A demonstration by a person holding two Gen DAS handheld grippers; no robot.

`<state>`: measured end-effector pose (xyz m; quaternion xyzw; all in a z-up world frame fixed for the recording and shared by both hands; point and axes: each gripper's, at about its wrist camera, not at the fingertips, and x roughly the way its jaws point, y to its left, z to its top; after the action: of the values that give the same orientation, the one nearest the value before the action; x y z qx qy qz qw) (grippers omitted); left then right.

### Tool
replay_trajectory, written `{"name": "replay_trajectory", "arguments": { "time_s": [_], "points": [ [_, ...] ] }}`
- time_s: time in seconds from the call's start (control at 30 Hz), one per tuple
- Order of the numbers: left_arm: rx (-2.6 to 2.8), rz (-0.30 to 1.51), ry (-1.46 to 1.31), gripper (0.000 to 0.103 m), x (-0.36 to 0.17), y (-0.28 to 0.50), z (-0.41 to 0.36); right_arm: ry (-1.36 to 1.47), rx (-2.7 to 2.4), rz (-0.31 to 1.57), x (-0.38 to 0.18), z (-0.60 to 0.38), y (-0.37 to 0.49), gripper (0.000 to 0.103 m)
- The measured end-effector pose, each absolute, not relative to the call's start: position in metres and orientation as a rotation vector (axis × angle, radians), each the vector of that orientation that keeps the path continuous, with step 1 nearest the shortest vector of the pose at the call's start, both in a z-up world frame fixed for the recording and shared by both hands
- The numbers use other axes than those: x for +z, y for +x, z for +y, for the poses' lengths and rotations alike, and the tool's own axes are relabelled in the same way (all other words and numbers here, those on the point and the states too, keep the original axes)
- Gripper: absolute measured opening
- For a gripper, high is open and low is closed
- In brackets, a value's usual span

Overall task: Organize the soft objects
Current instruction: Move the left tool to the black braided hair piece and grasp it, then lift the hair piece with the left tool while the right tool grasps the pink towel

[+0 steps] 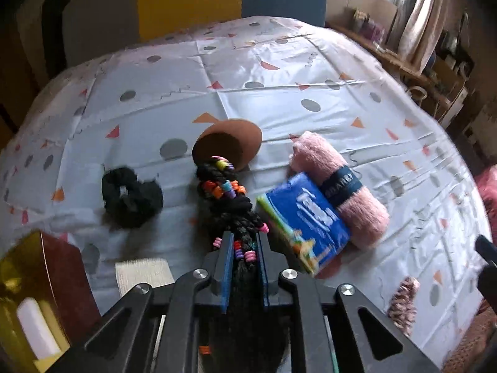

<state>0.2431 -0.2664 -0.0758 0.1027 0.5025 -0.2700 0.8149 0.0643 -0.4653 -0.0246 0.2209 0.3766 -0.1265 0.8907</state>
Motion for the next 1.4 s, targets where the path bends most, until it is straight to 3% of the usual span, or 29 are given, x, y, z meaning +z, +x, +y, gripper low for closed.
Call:
{"name": "replay_trajectory", "arguments": {
  "time_s": [0.23, 0.3, 0.4, 0.63, 0.7, 0.8, 1.07, 1.17, 1.23, 1.4],
  "points": [
    [-0.695, 1.114, 0.202, 0.016, -0.077, 0.212, -0.256, 0.468, -0.279, 0.784, -0.025, -0.469, 0.063, 0.103],
    [-0.688, 1.115, 0.24, 0.034, -0.081, 0.207, -0.26, 0.467, -0.282, 0.786, -0.026, -0.469, 0.063, 0.103],
    [-0.667, 1.115, 0.251, 0.042, -0.081, 0.207, -0.266, 0.464, -0.288, 0.793, -0.027, -0.469, 0.063, 0.103],
    [-0.552, 1.109, 0.371, 0.042, -0.095, 0.218, -0.286, 0.482, -0.287, 0.796, -0.029, -0.472, 0.063, 0.103],
    [-0.541, 1.13, 0.382, 0.034, -0.108, 0.219, -0.287, 0.484, -0.286, 0.799, -0.03, -0.472, 0.064, 0.103],
    [-0.547, 1.099, 0.34, 0.01, -0.103, 0.217, -0.282, 0.482, -0.287, 0.801, -0.03, -0.472, 0.064, 0.103],
    [-0.614, 1.014, 0.241, 0.01, -0.061, 0.181, -0.252, 0.466, -0.277, 0.832, -0.036, -0.467, 0.068, 0.101],
    [-0.645, 0.974, 0.203, 0.01, -0.044, 0.161, -0.238, 0.478, -0.25, 0.854, -0.039, -0.465, 0.073, 0.09],
    [-0.664, 0.95, 0.185, 0.01, -0.035, 0.149, -0.23, 0.488, -0.207, 0.872, -0.039, -0.463, 0.084, 0.075],
    [-0.689, 0.904, 0.123, 0.01, -0.019, 0.127, -0.212, 0.455, -0.144, 0.938, -0.046, -0.462, 0.131, 0.073]
  ]
}}
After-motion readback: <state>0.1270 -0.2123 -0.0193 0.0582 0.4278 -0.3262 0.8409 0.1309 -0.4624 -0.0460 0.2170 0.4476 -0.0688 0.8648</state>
